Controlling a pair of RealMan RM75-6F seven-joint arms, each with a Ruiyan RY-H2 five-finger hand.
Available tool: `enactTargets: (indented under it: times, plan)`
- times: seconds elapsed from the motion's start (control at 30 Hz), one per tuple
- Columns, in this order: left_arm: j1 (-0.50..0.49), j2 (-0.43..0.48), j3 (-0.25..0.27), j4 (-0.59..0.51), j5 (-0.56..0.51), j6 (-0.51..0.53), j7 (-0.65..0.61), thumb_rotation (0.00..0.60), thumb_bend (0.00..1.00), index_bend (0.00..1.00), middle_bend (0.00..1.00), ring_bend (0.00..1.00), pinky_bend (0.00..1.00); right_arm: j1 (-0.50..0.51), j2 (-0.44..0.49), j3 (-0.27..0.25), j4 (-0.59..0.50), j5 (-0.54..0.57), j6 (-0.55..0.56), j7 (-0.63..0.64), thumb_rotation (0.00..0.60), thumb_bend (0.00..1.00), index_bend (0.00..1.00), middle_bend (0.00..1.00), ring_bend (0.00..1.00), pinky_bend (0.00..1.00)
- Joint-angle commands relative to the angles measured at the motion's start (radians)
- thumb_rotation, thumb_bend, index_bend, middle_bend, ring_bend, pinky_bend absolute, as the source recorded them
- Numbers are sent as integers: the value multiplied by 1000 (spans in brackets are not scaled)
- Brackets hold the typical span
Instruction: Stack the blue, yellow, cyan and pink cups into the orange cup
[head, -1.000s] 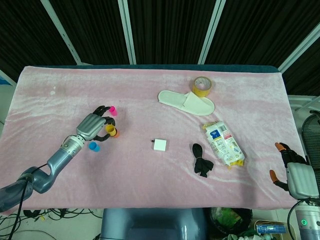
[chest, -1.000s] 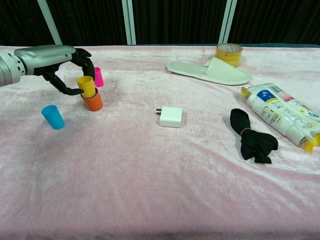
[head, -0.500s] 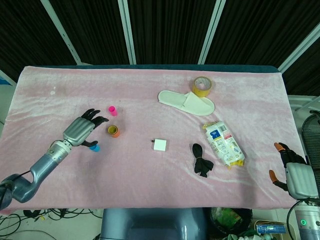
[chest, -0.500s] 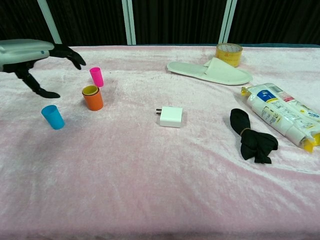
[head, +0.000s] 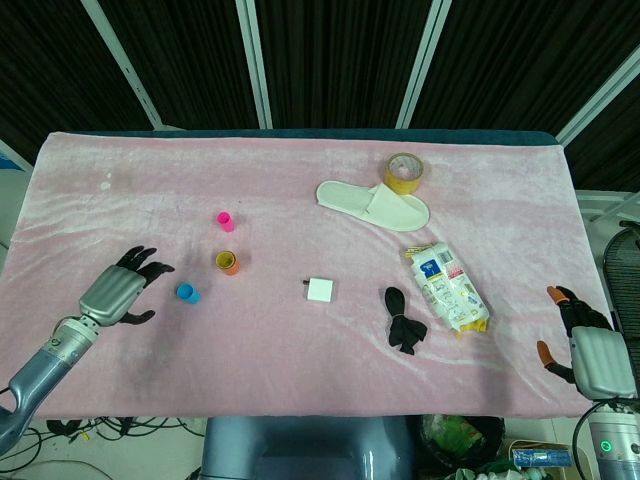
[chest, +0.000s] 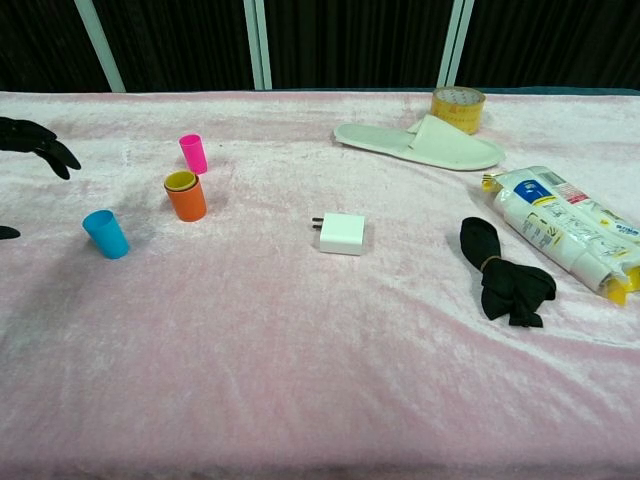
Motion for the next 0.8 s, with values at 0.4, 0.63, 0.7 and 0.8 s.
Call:
enactTargets:
  times: [0.4, 0.63, 0.7, 0.8]
  plan:
    - [-45, -112, -22, 113, 14, -81, -36, 600, 281, 304, 342, 0, 0, 1, 2, 4, 2, 8, -6, 9, 600, 299, 145, 100, 171, 237]
    - [-59, -155, -34, 168, 9, -102, -44, 600, 317, 345, 383, 0, 0, 1, 2, 4, 0, 10, -6, 9, 600, 299, 145, 100, 172, 237]
    - [-62, -166, -35, 184, 12, -105, -52, 600, 330, 359, 395, 0, 0, 1, 2, 4, 0, 11, -6, 10, 600, 300, 145, 100, 172, 237]
    - [-69, -180, -33, 203, 14, -118, -58, 600, 334, 366, 405, 0, 0, 1, 3, 5, -1, 12, -7, 10, 600, 300, 145, 100, 171, 237]
